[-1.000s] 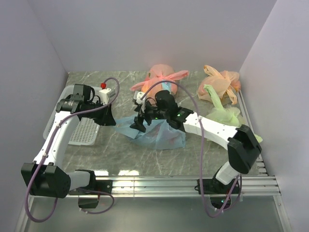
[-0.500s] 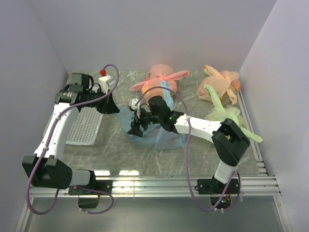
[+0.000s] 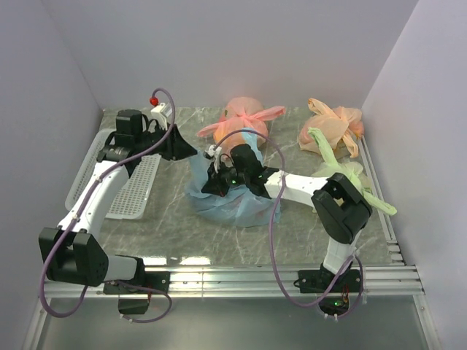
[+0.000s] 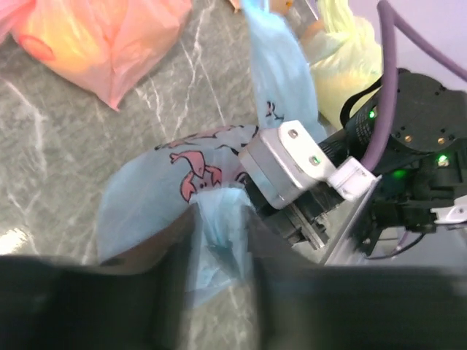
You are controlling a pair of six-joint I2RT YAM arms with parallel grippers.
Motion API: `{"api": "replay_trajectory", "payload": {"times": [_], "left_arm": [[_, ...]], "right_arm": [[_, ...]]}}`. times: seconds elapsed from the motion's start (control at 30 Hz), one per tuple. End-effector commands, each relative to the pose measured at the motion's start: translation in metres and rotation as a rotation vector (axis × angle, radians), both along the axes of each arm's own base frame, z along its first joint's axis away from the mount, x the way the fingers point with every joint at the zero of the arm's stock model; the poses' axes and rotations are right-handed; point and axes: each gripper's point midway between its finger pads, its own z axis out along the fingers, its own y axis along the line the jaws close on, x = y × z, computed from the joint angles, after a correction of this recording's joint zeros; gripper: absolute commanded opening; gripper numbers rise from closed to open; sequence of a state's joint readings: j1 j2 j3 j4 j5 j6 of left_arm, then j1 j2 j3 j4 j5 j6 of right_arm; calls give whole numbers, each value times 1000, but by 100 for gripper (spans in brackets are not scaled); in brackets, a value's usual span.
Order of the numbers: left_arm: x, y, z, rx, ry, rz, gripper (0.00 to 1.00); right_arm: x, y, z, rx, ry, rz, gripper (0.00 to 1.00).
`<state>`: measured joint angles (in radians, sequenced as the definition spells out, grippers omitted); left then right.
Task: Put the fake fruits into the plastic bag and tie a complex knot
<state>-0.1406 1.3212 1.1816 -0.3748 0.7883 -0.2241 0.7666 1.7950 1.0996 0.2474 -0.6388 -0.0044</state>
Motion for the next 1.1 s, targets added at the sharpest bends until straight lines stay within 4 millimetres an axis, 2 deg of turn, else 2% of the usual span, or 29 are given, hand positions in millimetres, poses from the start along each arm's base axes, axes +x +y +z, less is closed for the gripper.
{"api": "replay_trajectory", "payload": {"times": [0.0,0.03,0.07,0.1,0.13,0.17,0.2,0.27,0.37,0.4,0.6,0.63,0.7,0.73,1.07], "left_arm": [[8,2,43,-53,-143,41,52],[5,8,45,-37,-158,65,62],[2,19,38,-16,-152,102,70],[-9,27,48,3,-211,113,90],[-15,33,46,18,-226,120,99],[-25,37,34,34,-198,108,99],[-36,38,36,60,-246,78,99],[-50,37,20,85,-207,31,99],[-61,33,0,96,-166,-62,98],[-67,25,-8,73,-159,-148,96],[-56,13,-38,-3,-134,-256,91],[-48,11,-35,-12,-180,-258,90],[-45,8,-43,-38,-164,-256,88],[-42,6,-39,-53,-207,-268,88],[-39,-27,-57,-150,-155,-318,78]], "right_arm": [[3,2,17,74,7,7,0],[2,0,19,86,18,14,0],[6,-4,21,97,19,6,0],[8,-5,25,109,17,6,0],[9,-5,29,120,26,12,0],[9,-6,32,126,28,18,0],[11,-8,33,132,31,16,0],[10,-7,39,146,32,36,0],[8,-5,42,147,46,59,0],[7,-4,42,149,51,64,0],[0,-2,55,183,68,93,0],[-1,-2,56,183,69,93,0],[-3,-3,59,186,76,97,0],[-4,-3,60,186,79,99,0],[-8,-3,60,194,103,107,0]]}}
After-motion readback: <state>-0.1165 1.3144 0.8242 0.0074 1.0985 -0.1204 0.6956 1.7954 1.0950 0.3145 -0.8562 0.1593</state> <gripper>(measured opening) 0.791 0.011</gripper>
